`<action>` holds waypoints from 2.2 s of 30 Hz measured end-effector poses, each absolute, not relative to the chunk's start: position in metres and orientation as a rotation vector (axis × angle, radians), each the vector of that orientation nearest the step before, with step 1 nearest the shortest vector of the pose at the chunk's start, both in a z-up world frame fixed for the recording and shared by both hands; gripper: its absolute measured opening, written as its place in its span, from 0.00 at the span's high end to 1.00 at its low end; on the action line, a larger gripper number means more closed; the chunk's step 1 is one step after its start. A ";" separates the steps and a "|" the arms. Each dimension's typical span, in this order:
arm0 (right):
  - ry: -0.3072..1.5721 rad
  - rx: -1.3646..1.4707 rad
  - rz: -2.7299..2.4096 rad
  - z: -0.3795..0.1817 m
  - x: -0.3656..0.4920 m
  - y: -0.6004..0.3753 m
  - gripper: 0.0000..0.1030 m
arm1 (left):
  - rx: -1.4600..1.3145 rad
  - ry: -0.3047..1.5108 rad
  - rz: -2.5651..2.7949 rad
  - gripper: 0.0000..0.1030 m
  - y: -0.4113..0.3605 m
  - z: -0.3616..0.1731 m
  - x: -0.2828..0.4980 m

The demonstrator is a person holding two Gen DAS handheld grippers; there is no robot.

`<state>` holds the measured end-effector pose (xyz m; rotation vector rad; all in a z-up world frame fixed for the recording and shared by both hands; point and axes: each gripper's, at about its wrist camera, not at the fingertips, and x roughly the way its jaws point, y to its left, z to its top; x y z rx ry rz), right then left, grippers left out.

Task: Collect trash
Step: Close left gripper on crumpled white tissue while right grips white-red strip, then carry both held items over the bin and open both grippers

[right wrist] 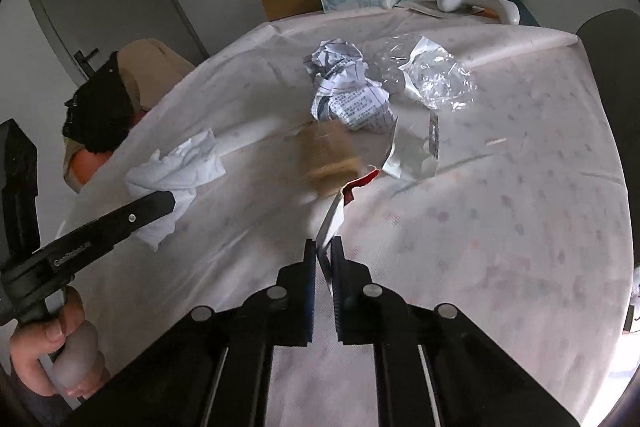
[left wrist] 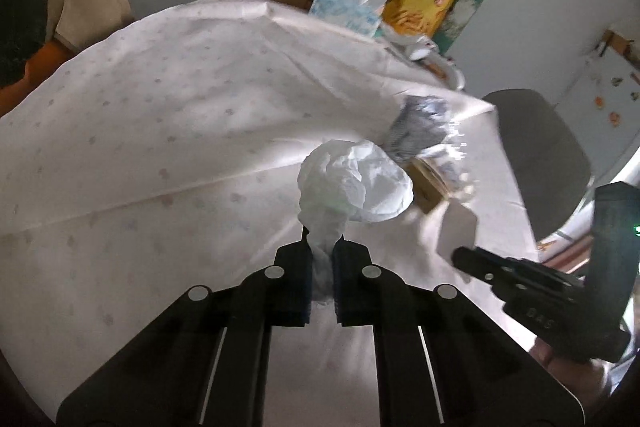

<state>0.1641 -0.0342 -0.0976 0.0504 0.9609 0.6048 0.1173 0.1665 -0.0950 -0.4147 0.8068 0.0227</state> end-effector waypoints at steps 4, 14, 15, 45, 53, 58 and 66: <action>0.944 0.095 0.621 -0.090 0.147 -0.047 0.92 | -0.418 0.777 -0.030 0.92 0.157 -0.082 0.104; 0.894 0.218 0.554 -0.074 0.126 -0.109 0.92 | -0.375 0.766 -0.122 0.92 0.111 -0.060 0.101; 0.886 0.226 0.543 -0.072 0.124 -0.116 0.92 | -0.372 0.774 -0.126 0.92 0.104 -0.061 0.104; 0.826 0.360 0.038 -0.092 0.063 -0.357 0.92 | -0.161 0.904 -0.473 0.92 -0.121 -0.071 0.151; 0.876 0.407 -0.103 -0.124 0.039 -0.413 0.92 | -0.091 0.956 -0.559 0.92 -0.179 -0.086 0.151; 0.921 0.445 -0.179 -0.153 0.027 -0.441 0.92 | -0.051 0.993 -0.605 0.92 -0.210 -0.096 0.150; 0.976 0.520 -0.275 -0.197 0.013 -0.479 0.90 | 0.013 1.049 -0.668 0.92 -0.251 -0.113 0.146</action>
